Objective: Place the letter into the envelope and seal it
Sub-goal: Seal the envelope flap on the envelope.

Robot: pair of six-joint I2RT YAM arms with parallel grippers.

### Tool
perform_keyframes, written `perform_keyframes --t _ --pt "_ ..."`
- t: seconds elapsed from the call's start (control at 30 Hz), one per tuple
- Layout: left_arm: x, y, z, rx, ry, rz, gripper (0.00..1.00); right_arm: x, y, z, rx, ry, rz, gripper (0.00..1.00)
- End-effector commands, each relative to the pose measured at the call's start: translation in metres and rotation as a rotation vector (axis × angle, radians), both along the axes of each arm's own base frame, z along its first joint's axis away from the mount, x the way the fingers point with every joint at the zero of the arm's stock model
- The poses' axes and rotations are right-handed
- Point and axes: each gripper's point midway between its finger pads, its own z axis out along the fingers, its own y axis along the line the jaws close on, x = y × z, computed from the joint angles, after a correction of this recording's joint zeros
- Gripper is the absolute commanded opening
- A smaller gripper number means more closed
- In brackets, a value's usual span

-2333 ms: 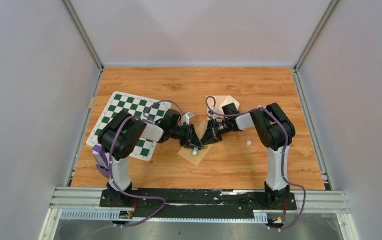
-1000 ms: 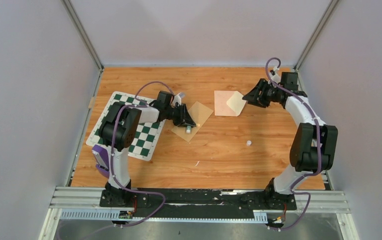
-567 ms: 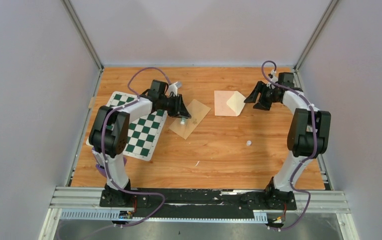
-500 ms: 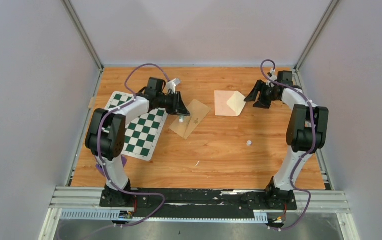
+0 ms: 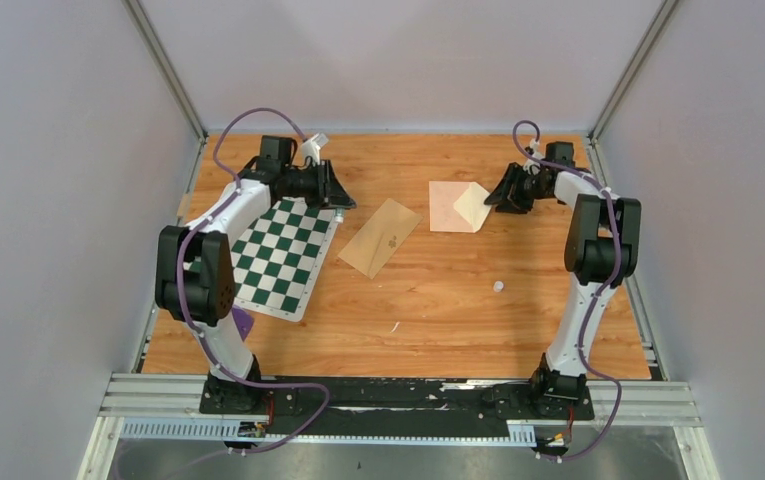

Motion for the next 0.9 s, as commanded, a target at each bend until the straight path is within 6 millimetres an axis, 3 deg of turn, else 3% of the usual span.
perform_keyframes --t 0.0,0.2,0.47,0.57,0.67,0.7,0.77,0.87 --pt "-0.008 -0.007 0.025 -0.049 -0.043 -0.024 0.02 0.017 0.004 0.012 -0.001 -0.063 0.006 0.43" --pt "-0.004 -0.009 0.024 -0.063 -0.053 -0.022 0.02 0.009 0.006 0.011 -0.005 -0.065 0.028 0.15" --pt "-0.005 -0.03 0.009 -0.116 -0.015 -0.042 0.0 -0.016 -0.007 0.033 -0.062 -0.086 0.023 0.12" --pt "-0.003 -0.034 -0.008 -0.105 0.023 0.003 0.0 -0.033 -0.016 0.035 -0.099 -0.075 0.011 0.15" --pt "0.009 -0.031 -0.024 -0.085 0.046 0.086 0.0 -0.05 -0.031 0.038 -0.167 -0.056 -0.029 0.43" --pt "0.013 -0.029 -0.029 -0.066 0.041 0.115 0.0 -0.052 -0.037 0.046 -0.183 -0.067 -0.049 0.47" --pt "0.022 -0.025 -0.04 -0.032 0.036 0.142 0.0 -0.053 -0.028 0.078 -0.142 -0.139 -0.01 0.47" --pt "0.031 -0.026 -0.063 -0.003 0.056 0.131 0.0 -0.057 0.015 0.122 -0.057 -0.237 0.116 0.43"
